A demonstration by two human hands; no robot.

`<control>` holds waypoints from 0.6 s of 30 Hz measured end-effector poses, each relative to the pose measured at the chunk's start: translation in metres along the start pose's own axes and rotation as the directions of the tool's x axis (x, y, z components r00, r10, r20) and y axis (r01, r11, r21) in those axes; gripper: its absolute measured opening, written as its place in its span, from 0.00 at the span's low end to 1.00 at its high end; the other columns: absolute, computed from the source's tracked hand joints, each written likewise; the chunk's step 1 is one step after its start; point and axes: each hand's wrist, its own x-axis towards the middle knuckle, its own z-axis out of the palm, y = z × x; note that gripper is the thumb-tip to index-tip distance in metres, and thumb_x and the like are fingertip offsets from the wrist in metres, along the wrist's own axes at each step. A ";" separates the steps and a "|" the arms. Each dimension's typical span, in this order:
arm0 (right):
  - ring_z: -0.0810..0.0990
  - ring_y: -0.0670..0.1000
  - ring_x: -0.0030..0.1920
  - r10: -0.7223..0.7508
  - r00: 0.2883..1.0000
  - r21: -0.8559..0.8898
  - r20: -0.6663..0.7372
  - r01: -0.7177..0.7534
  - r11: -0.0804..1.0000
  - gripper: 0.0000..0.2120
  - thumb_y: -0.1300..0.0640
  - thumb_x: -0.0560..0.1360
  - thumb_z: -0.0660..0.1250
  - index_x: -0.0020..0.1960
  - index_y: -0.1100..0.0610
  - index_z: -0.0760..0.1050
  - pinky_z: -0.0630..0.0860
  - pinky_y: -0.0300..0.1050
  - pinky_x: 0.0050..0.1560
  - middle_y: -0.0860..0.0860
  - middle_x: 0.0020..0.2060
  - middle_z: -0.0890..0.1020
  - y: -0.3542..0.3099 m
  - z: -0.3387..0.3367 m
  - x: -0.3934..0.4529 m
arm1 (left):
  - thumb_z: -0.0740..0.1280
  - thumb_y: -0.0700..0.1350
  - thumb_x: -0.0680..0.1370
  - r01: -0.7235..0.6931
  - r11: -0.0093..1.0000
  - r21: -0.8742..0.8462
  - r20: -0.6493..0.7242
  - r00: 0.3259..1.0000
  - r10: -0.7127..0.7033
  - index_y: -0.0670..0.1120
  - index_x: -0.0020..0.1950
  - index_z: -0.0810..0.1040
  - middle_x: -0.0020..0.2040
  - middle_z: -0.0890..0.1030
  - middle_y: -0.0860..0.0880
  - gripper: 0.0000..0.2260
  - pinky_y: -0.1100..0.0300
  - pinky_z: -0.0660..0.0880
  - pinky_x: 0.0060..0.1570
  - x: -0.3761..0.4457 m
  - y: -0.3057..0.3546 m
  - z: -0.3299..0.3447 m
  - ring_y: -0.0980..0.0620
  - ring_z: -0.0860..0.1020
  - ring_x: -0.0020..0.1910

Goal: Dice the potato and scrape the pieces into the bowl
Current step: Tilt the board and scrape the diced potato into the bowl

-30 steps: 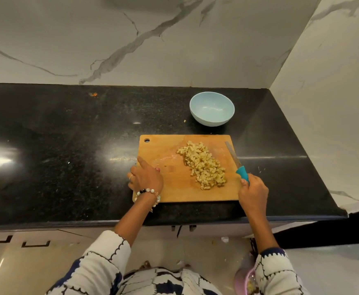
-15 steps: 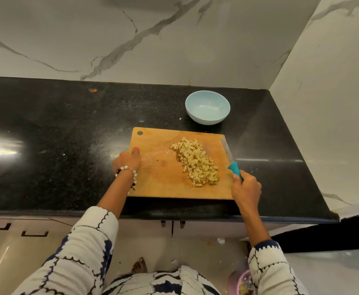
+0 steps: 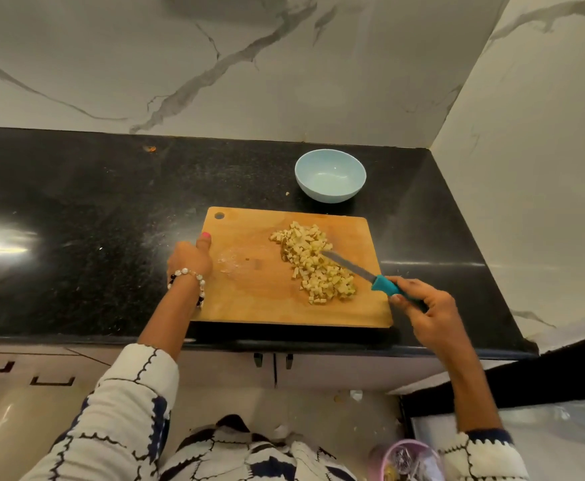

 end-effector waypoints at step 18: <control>0.75 0.51 0.46 -0.311 0.937 -0.521 0.160 0.348 0.780 0.23 0.70 0.72 0.68 0.61 0.49 0.77 0.77 0.57 0.48 0.52 0.49 0.80 -0.008 0.004 0.131 | 0.58 0.58 0.79 0.057 0.992 -0.110 0.058 0.997 -0.051 0.39 0.61 0.70 0.61 0.74 0.40 0.23 0.45 0.70 0.58 0.074 0.060 -0.023 0.38 0.73 0.58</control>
